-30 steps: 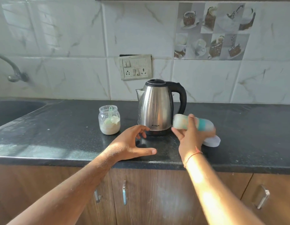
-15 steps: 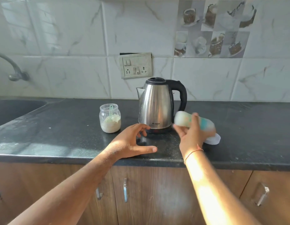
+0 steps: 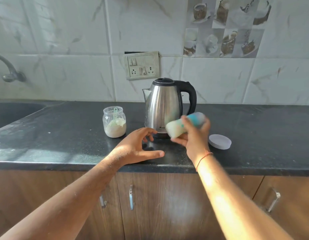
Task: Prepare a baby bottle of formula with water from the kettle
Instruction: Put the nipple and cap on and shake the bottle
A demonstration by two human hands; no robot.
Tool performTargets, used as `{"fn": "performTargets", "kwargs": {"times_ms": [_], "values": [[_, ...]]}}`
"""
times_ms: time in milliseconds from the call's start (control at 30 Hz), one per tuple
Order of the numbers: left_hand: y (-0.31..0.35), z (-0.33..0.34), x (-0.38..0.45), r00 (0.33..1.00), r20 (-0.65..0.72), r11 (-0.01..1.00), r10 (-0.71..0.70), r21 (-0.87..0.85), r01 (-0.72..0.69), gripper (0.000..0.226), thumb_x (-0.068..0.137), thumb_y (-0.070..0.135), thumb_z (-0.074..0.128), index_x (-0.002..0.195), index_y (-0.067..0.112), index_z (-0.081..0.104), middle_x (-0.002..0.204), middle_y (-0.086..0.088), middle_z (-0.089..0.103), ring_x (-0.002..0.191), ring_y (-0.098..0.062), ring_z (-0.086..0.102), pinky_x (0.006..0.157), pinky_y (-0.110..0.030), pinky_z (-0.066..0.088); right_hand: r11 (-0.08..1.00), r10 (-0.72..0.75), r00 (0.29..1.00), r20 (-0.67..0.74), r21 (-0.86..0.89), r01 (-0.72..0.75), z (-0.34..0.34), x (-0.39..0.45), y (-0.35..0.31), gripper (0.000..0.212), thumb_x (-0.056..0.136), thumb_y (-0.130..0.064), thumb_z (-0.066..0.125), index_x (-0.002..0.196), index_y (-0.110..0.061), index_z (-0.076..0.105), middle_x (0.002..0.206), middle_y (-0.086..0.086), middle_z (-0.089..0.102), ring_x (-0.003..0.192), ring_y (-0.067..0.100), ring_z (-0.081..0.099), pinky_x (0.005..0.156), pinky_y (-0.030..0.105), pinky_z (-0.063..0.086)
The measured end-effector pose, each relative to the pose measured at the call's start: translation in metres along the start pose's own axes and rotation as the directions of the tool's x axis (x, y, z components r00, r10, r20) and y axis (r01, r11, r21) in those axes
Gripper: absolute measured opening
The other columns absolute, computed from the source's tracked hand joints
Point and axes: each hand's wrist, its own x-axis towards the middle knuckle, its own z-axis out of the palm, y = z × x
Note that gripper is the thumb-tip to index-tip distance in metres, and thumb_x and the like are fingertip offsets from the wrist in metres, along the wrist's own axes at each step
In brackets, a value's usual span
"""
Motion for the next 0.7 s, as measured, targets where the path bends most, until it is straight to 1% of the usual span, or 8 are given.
{"fn": "performTargets", "kwargs": {"times_ms": [100, 233, 333, 467, 533, 600, 633, 700], "values": [[-0.001, 0.001, 0.001, 1.0, 0.003, 1.0, 0.005, -0.002, -0.005, 0.1, 0.065, 0.098, 0.075, 0.146, 0.041, 0.058, 0.121, 0.023, 0.067, 0.114, 0.0, 0.064, 0.1, -0.031, 0.058, 0.957, 0.007, 0.987, -0.162, 0.286, 0.04, -0.009, 0.007, -0.005, 0.068, 0.097, -0.032, 0.084, 0.148, -0.024, 0.04, 0.143, 0.02, 0.064, 0.105, 0.036, 0.081, 0.068, 0.049, 0.069], [-0.001, 0.002, 0.001, 1.0, -0.009, 1.0, 0.01, -0.017, -0.01, 0.095, 0.065, 0.094, 0.079, 0.143, 0.044, 0.059, 0.119, 0.023, 0.068, 0.112, 0.0, 0.064, 0.096, -0.027, 0.057, 0.989, 0.057, 0.991, 0.124, -0.145, -0.039, 0.0, -0.006, -0.002, 0.068, 0.094, -0.029, 0.087, 0.145, -0.037, 0.045, 0.136, 0.014, 0.063, 0.103, 0.04, 0.081, 0.062, 0.054, 0.067], [0.001, 0.0, -0.001, 1.0, 0.007, 1.0, 0.009, -0.013, -0.009, 0.102, 0.063, 0.1, 0.074, 0.145, 0.043, 0.057, 0.12, 0.024, 0.066, 0.113, 0.0, 0.064, 0.098, -0.028, 0.058, 0.98, -0.078, 0.981, -0.18, 0.169, 0.109, -0.005, 0.001, -0.002, 0.066, 0.096, -0.026, 0.085, 0.142, -0.034, 0.038, 0.141, 0.012, 0.057, 0.113, 0.041, 0.076, 0.068, 0.057, 0.068], [-0.003, 0.001, -0.001, 1.0, 0.002, 1.0, 0.013, -0.012, -0.013, 0.095, 0.065, 0.097, 0.077, 0.143, 0.047, 0.058, 0.119, 0.023, 0.068, 0.114, -0.002, 0.065, 0.1, -0.034, 0.06, 0.981, 0.046, 0.986, 0.16, -0.194, -0.014, 0.0, -0.009, 0.001, 0.063, 0.095, -0.026, 0.086, 0.14, -0.041, 0.045, 0.138, 0.014, 0.062, 0.105, 0.041, 0.08, 0.064, 0.059, 0.067], [-0.004, 0.001, 0.0, 1.0, 0.0, 1.0, 0.015, -0.008, -0.015, 0.099, 0.064, 0.099, 0.076, 0.145, 0.044, 0.058, 0.12, 0.023, 0.068, 0.114, -0.001, 0.064, 0.1, -0.034, 0.06, 0.993, 0.003, 0.998, 0.067, -0.116, 0.004, 0.003, -0.007, 0.0, 0.062, 0.095, -0.027, 0.086, 0.14, -0.037, 0.045, 0.139, 0.014, 0.063, 0.107, 0.039, 0.079, 0.063, 0.055, 0.067], [-0.003, 0.001, 0.0, 1.0, 0.001, 1.0, 0.011, -0.007, -0.011, 0.103, 0.063, 0.101, 0.074, 0.146, 0.042, 0.058, 0.121, 0.024, 0.067, 0.115, 0.0, 0.063, 0.101, -0.034, 0.059, 0.979, -0.052, 0.987, -0.15, 0.186, 0.079, -0.006, 0.002, 0.001, 0.064, 0.098, -0.029, 0.083, 0.144, -0.03, 0.039, 0.143, 0.017, 0.062, 0.111, 0.038, 0.078, 0.067, 0.051, 0.068], [-0.002, 0.001, 0.0, 1.0, -0.006, 1.0, 0.016, -0.004, -0.016, 0.101, 0.063, 0.101, 0.074, 0.145, 0.044, 0.057, 0.121, 0.024, 0.067, 0.116, 0.0, 0.063, 0.101, -0.034, 0.059, 0.971, -0.039, 0.986, -0.159, 0.228, 0.075, -0.007, 0.003, -0.002, 0.065, 0.099, -0.028, 0.082, 0.146, -0.03, 0.037, 0.143, 0.017, 0.061, 0.113, 0.039, 0.078, 0.068, 0.052, 0.069], [-0.003, 0.001, 0.002, 1.0, -0.004, 1.0, 0.018, -0.014, -0.018, 0.093, 0.063, 0.1, 0.075, 0.14, 0.05, 0.056, 0.12, 0.023, 0.068, 0.115, -0.001, 0.064, 0.099, -0.033, 0.059, 0.999, 0.007, 0.997, 0.071, -0.043, -0.004, -0.003, -0.006, -0.006, 0.065, 0.098, -0.028, 0.083, 0.146, -0.033, 0.041, 0.14, 0.017, 0.063, 0.11, 0.041, 0.079, 0.066, 0.056, 0.068]]}}
